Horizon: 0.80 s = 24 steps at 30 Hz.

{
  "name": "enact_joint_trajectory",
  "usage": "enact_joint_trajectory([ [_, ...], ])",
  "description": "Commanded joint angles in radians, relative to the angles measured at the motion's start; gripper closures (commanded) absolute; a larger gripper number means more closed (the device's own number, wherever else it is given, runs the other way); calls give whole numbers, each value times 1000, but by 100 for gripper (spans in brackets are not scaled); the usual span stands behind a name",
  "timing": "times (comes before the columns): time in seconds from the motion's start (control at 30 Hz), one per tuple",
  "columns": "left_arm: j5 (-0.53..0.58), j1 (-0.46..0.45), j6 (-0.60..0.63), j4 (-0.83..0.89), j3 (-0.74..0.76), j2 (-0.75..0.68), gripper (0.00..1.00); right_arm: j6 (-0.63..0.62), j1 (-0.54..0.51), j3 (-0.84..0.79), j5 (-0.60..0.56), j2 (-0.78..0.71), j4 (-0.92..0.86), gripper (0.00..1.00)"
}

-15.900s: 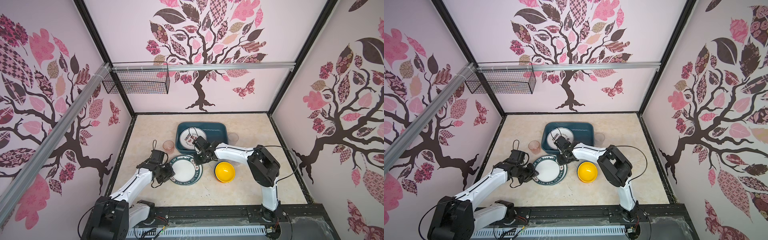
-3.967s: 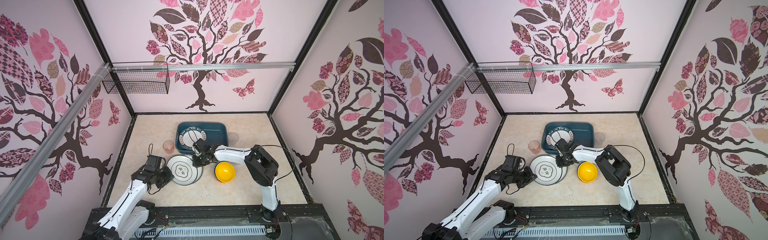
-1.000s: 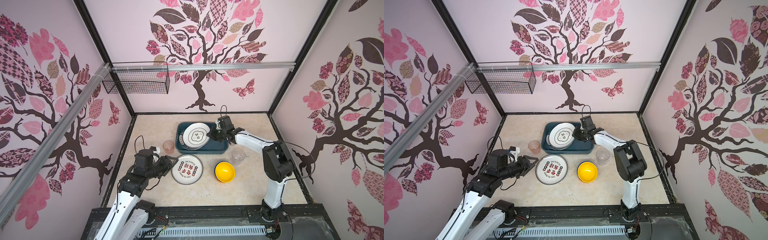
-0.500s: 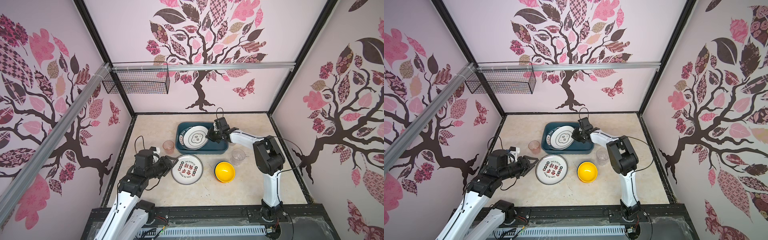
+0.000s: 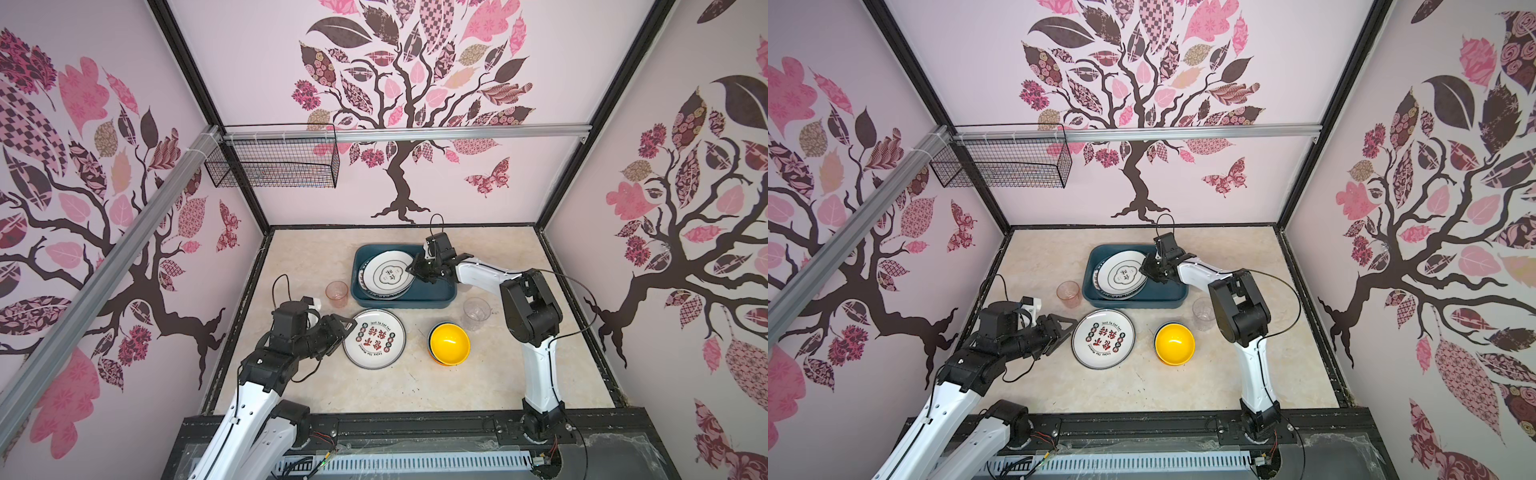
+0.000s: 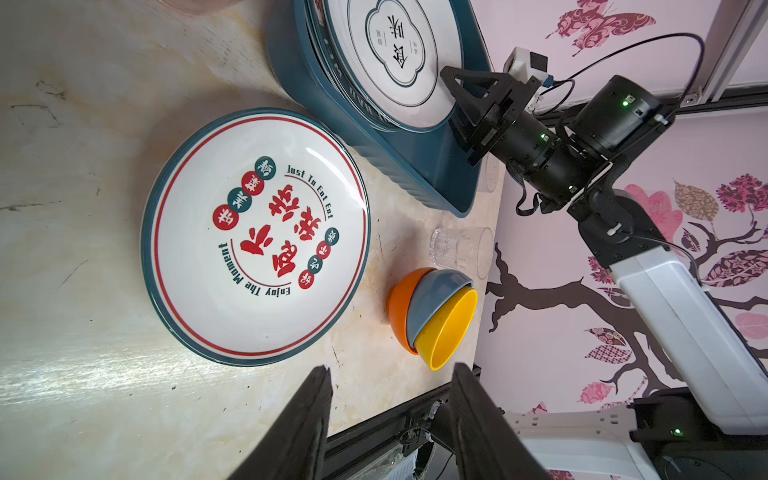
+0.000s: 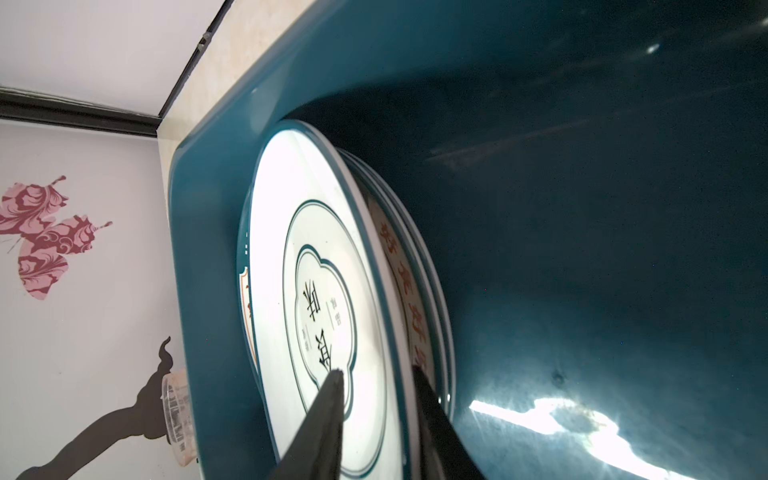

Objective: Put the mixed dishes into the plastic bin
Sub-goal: 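Lower the held cloud-logo plate into the teal bin and open the right gripper, then move right gripper to the red-rimmed 'Just To Eat' plate rim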

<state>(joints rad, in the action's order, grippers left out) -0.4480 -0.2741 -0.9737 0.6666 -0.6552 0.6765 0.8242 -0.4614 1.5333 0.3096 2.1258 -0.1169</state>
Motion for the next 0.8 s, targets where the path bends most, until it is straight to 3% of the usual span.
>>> enact_joint_trajectory([
  [0.0, 12, -3, -1, -18, 28, -5, 51, -30, 6, 37, -11, 23, -58, 65],
  [0.37, 38, -3, 0, -9, 50, 17, 51, -136, 5, 59, -123, -43, -208, 63],
  [0.77, 88, -2, 42, 42, 66, 56, 48, -166, -1, -66, -124, -209, -203, 62],
])
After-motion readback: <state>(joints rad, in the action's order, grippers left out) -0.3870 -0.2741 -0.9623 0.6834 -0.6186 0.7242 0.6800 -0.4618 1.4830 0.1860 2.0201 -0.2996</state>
